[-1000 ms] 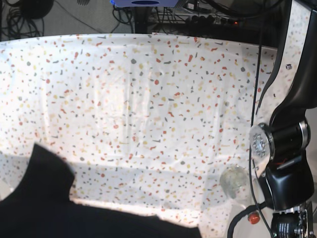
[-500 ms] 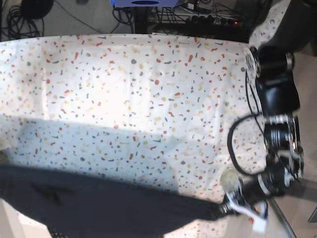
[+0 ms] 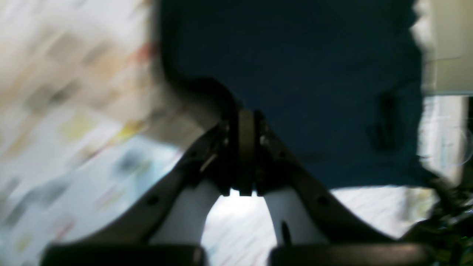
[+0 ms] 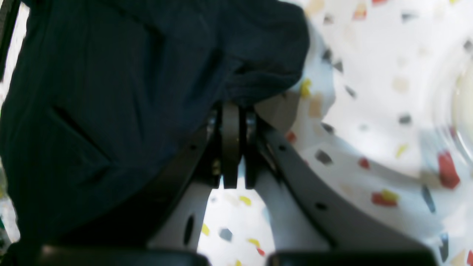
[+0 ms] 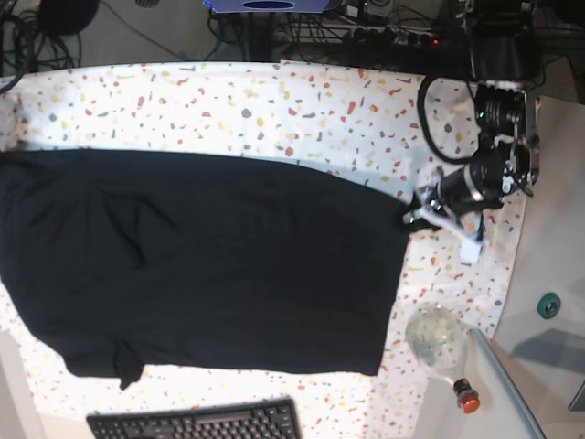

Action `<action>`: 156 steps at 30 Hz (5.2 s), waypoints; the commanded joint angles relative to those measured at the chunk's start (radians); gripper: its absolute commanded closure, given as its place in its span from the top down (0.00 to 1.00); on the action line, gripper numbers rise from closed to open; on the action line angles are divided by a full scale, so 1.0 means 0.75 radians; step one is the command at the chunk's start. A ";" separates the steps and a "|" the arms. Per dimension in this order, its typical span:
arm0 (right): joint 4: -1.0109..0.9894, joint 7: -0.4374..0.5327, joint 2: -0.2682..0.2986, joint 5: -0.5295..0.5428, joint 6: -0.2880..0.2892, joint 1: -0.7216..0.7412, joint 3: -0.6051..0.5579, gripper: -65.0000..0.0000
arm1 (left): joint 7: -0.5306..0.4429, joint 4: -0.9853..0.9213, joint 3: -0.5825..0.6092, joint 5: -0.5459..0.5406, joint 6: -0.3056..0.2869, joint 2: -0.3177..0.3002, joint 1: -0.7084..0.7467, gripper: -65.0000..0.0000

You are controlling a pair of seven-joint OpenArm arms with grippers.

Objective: Layout the t-shirt on the table in an organized manner, then fold the t-shirt properly
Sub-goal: 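Drag the t-shirt edge with both grippers away from the keyboard to flatten, then release the t-shirt and raise both grippers away from it, then move both grippers to the t-shirt's side edges and pinch them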

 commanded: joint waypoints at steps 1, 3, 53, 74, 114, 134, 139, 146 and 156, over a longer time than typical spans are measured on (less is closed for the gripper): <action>0.025 0.031 0.031 0.020 0.025 -0.023 0.012 0.00 | -0.030 0.032 -0.009 -0.036 -0.012 -0.032 -0.016 0.00; 0.029 0.039 0.031 0.028 0.033 -0.066 0.012 0.00 | -0.030 0.061 -0.009 -0.034 -0.012 -0.063 0.023 0.00; 0.201 -0.043 -0.104 0.022 0.127 -0.336 0.177 0.45 | -0.028 0.269 -0.116 -0.034 -0.012 -0.165 0.532 0.22; -0.247 0.086 0.135 -0.718 0.185 0.527 -0.056 0.60 | -0.030 0.280 -0.737 -0.038 -0.134 -0.165 0.446 0.25; -0.037 0.160 -0.127 -1.115 0.039 0.500 0.057 0.00 | -0.024 0.141 -0.727 -0.032 -0.316 -0.169 0.448 0.00; 0.947 -0.466 -0.540 -1.113 0.050 0.163 0.079 0.48 | -0.030 0.157 -0.637 0.318 -0.320 -0.101 0.350 0.03; 0.947 -0.441 -0.521 -1.119 0.050 0.314 0.063 0.63 | -0.030 0.157 -0.643 0.320 -0.320 -0.108 0.350 0.52; -0.018 -0.108 -0.229 -1.119 0.044 0.713 -0.052 0.63 | -0.030 0.163 -0.643 0.320 -0.322 -0.108 0.352 0.65; -0.693 0.291 -0.067 -1.121 -0.085 0.885 -0.228 0.63 | -0.030 0.157 -0.645 0.324 -0.322 -0.110 0.352 0.66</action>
